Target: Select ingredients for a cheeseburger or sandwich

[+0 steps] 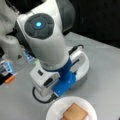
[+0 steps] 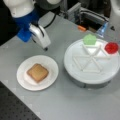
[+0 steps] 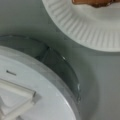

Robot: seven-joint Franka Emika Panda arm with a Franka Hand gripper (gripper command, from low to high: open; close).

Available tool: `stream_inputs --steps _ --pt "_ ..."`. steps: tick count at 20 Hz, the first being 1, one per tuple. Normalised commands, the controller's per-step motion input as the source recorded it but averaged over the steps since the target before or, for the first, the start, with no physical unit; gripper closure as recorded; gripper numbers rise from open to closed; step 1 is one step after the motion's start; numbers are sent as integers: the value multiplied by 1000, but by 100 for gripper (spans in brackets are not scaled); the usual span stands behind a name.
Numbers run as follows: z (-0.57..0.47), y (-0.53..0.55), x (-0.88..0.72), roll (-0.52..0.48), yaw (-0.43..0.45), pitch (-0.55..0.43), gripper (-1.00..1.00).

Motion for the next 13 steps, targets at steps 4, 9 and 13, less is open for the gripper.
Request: stream_inputs --steps 4,9,13 --pt "12 223 -504 -306 8 -52 -100" --pt "23 323 -494 -315 -38 -60 -100" --pt "-42 320 -428 -251 -64 -72 -100"
